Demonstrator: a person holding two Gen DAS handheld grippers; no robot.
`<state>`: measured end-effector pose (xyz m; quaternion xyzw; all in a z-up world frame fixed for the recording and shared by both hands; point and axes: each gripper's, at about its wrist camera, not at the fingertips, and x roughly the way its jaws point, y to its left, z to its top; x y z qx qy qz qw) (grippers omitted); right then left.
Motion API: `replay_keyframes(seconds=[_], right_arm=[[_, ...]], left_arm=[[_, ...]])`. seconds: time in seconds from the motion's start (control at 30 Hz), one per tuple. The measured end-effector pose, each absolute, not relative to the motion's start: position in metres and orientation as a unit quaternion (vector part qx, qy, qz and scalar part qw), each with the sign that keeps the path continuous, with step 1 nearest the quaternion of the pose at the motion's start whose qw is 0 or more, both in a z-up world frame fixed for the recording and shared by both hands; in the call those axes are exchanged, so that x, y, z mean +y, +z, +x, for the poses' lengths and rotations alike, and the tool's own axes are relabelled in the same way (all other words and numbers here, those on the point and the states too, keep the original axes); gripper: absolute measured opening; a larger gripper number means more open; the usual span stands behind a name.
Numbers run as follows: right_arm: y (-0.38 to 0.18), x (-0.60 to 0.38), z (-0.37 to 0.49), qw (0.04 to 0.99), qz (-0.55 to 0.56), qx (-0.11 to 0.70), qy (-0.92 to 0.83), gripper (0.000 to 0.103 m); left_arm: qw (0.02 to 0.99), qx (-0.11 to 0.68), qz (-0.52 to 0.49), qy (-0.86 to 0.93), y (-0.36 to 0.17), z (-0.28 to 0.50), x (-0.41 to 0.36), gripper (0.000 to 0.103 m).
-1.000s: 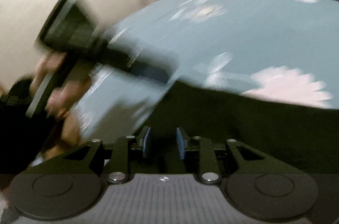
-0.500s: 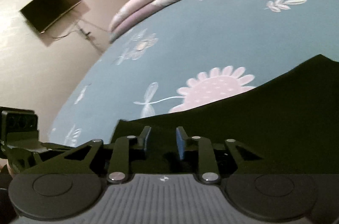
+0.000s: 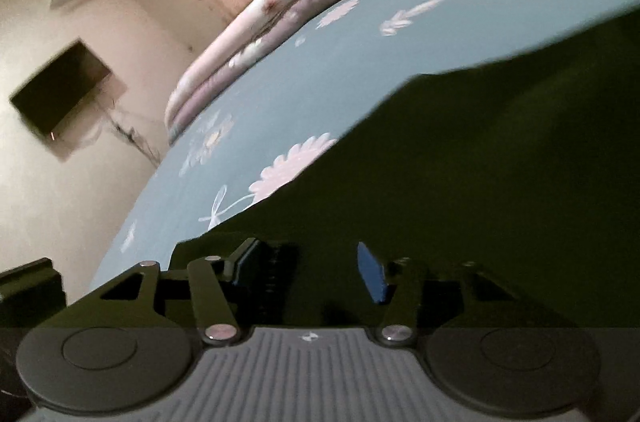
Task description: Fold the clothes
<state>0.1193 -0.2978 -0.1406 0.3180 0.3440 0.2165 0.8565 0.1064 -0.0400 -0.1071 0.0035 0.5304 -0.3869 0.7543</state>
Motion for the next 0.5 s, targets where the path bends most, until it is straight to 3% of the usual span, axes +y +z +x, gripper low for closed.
replay_keyframes(seconds=[0.17,0.27,0.5], right_arm=[[-0.153,-0.3,0.115,0.864,0.3,0.335,0.227,0.064],[-0.149,-0.291,0.111,0.875,0.267,0.333,0.229,0.073],[-0.146,-0.29,0.103,0.879,0.248,0.331,0.238,0.076]], left_arm=[[0.799,0.487,-0.029,-0.352,-0.065,0.128,-0.044,0.082],[0.806,0.499,-0.086,-0.307,-0.071,0.162,-0.055,0.082],[0.796,0.536,-0.147,-0.241,-0.107,0.203,-0.065,0.083]])
